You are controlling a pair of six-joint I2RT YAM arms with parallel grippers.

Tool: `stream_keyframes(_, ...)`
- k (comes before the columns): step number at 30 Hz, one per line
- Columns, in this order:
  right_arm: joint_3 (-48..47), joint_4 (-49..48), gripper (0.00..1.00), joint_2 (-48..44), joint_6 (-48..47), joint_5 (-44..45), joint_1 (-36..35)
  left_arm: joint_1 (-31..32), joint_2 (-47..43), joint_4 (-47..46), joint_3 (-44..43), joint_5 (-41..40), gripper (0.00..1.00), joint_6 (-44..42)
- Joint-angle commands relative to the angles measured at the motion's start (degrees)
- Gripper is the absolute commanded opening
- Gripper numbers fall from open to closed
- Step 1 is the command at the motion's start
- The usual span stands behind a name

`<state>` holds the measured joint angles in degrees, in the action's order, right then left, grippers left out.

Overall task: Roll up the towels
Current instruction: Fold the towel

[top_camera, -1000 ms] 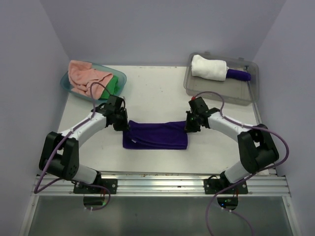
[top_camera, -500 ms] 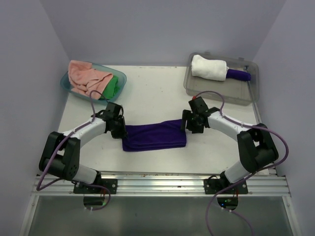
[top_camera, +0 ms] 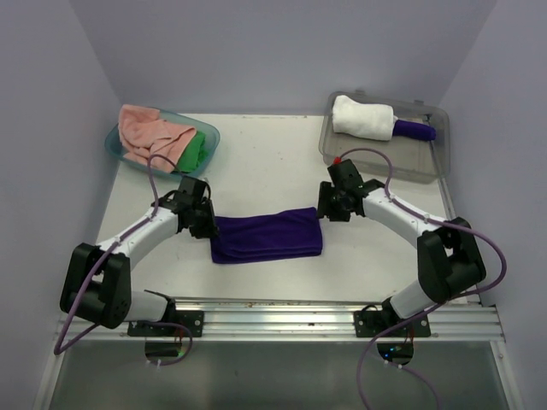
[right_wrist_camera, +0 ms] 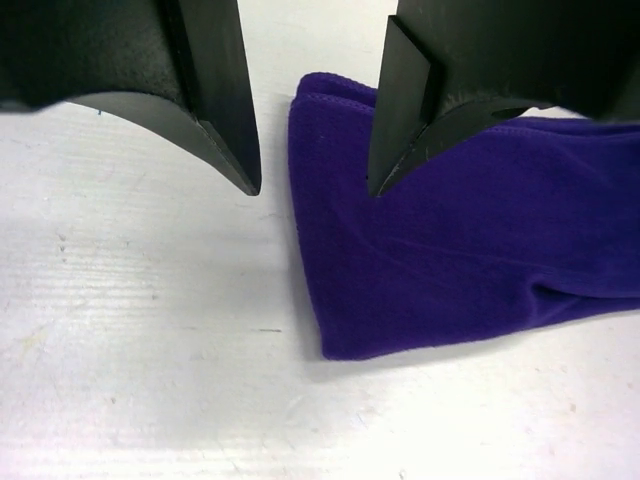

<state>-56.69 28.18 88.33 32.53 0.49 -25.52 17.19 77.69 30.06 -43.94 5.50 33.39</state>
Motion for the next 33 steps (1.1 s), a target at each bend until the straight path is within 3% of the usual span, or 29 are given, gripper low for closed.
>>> stream_keyframes(1, -4.0, 0.0, 0.50, -0.9, -1.0, -0.3, -0.9, -0.6, -1.5, 2.8, -1.7, -0.8, 0.28, 0.7)
stream_keyframes(3, -4.9, 0.5, 0.48, -0.1, -1.1, -2.0, -1.4, -0.6, -5.3, 4.9, -3.2, -2.8, 0.49, 2.4)
stream_keyframes(8, -5.7, -0.3, 0.32, 2.0, -1.0, -3.4, -2.3, -0.3, -11.2, 4.0, -4.7, -3.7, 0.49, 4.8)
stream_keyframes(12, -8.0, -0.9, 0.32, 6.1, -0.6, -3.8, -2.7, 2.2, -11.8, -1.7, -3.2, 1.3, 0.47, 6.5)
stream_keyframes(19, -10.2, -2.3, 0.33, 14.0, -1.9, -2.6, -2.6, 2.5, -2.0, -6.9, 2.8, 3.8, 0.41, 5.8)
stream_keyframes(27, -1.2, -4.1, 0.32, 12.0, 0.2, 0.6, -2.5, 2.4, 4.6, -8.5, 7.9, 6.5, 0.39, 5.4)
stream_keyframes(33, 10.9, -6.6, 0.33, 4.9, 2.8, 0.7, -2.7, 2.4, 10.4, -7.1, 0.8, 4.6, 0.40, 2.4)
